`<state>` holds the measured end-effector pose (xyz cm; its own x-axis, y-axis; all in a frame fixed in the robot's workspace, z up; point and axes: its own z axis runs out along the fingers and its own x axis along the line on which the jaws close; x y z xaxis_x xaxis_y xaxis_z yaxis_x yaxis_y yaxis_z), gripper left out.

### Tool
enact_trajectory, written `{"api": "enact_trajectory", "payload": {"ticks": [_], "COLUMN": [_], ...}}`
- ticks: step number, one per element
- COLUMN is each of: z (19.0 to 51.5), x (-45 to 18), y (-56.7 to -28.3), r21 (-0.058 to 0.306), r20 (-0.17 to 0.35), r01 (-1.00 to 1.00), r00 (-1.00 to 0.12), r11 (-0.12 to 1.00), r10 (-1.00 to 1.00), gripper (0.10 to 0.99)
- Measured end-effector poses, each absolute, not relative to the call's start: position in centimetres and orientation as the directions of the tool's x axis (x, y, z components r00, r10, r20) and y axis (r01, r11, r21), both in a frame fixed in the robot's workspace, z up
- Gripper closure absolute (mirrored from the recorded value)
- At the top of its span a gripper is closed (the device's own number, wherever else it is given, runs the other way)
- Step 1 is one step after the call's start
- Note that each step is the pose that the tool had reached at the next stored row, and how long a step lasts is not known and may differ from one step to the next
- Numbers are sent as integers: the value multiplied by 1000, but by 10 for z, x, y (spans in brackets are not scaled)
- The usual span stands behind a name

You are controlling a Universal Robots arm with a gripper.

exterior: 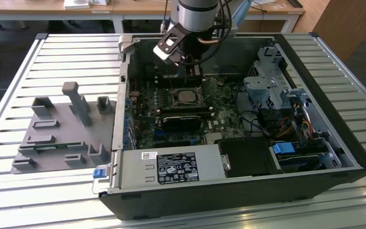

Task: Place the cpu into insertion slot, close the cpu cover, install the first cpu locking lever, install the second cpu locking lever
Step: 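Close the cpu cover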

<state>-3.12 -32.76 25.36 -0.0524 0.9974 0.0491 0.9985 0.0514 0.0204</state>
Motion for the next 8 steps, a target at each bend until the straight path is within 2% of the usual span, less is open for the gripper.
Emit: {"api": "enact_trajectory", "payload": {"ticks": [8], "z": [261], "x": [-31], "y": [-328], "r21": [21], "r20": [49], "r01": [998], "r00": [-52], "r11": [51], "r10": [997], "gripper": [980]}}
